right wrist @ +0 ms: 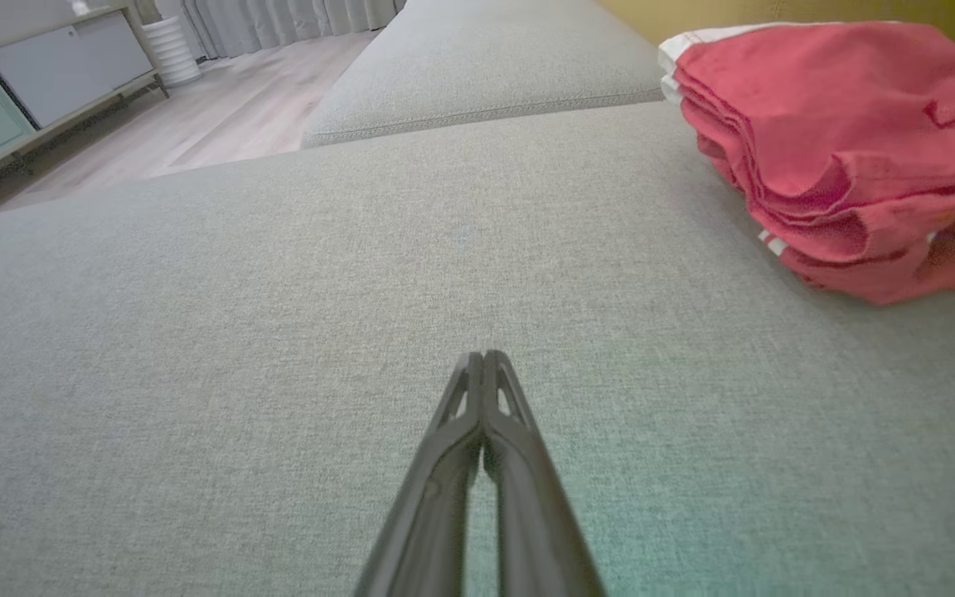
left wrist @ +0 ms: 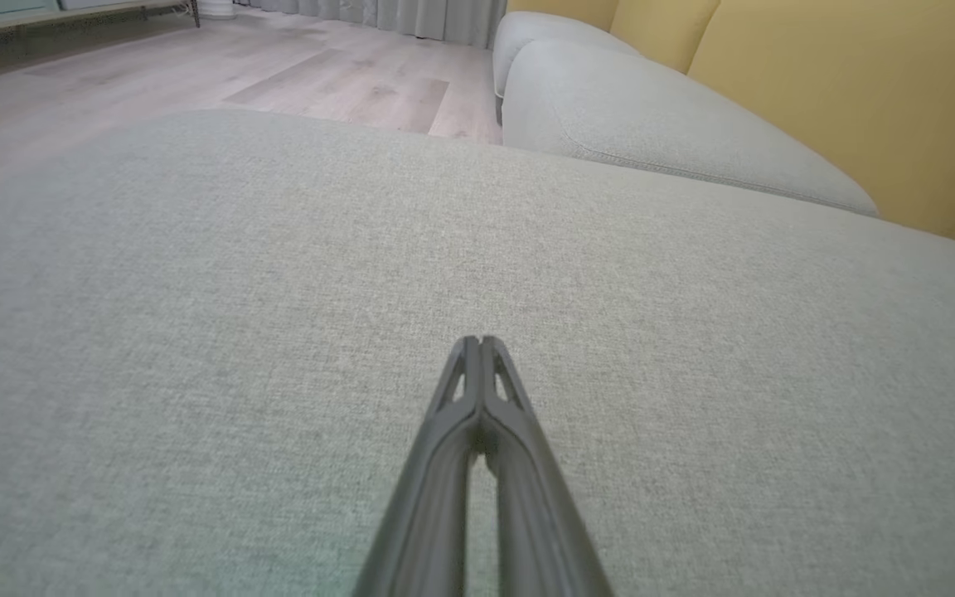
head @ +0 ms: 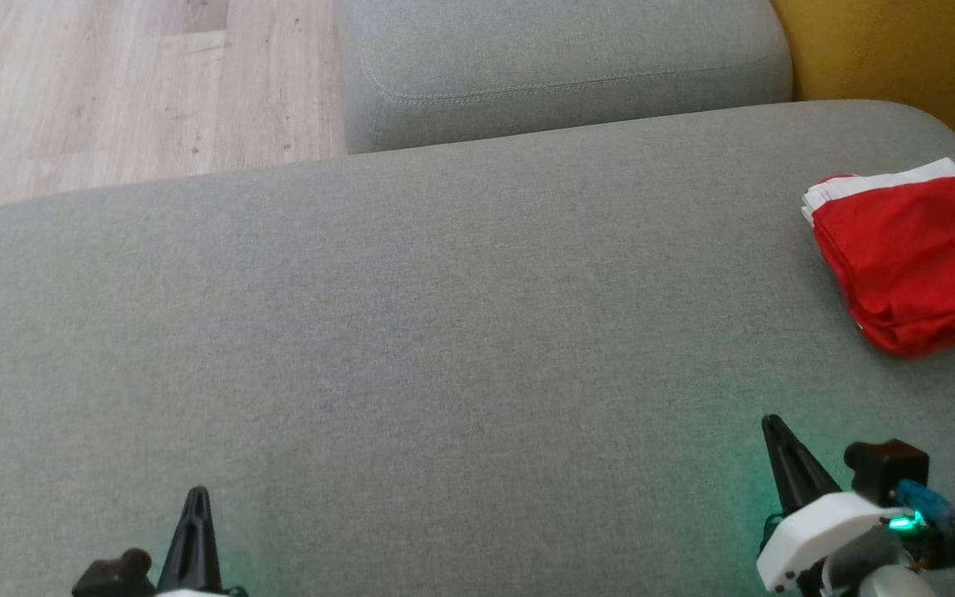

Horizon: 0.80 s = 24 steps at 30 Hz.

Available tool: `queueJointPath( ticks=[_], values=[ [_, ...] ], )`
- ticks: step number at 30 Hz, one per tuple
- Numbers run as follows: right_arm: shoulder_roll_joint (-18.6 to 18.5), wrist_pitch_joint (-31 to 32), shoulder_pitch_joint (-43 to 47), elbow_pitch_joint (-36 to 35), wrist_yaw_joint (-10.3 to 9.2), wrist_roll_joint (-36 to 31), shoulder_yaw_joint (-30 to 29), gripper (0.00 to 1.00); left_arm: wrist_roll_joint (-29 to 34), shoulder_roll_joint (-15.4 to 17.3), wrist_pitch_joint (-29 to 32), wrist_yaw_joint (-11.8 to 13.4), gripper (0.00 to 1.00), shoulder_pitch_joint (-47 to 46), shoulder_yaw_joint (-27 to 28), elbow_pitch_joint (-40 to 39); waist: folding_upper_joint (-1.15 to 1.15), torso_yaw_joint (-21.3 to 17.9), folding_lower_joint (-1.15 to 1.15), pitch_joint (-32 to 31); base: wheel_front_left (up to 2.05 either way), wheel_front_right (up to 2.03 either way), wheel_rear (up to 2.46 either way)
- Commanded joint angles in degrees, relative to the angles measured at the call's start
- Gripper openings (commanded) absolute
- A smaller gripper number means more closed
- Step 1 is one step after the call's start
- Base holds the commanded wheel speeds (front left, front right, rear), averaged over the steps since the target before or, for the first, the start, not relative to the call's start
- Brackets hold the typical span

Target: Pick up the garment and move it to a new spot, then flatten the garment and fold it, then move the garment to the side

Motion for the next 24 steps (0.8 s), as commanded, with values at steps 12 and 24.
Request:
queueJointPath(
  ticks=[12,24],
  values=[
    [0.48,1.12,-3.14,-2.64,0.05,8.76,-1.58,0.0,-7.48,-0.02,2.05,-0.71,0.0,-2.96,1.8,-2.68,0.0,0.3,0.0,0.05,0.0,0.0,0.0],
    [0.94,2.01,-3.5,-3.24,0.1,16.57,-2.72,0.0,-14.21,-0.6,4.0,-1.28,0.0,-3.65,3.11,-3.73,0.0,0.58,0.0,0.1,0.0,0.0,0.0]
  ],
)
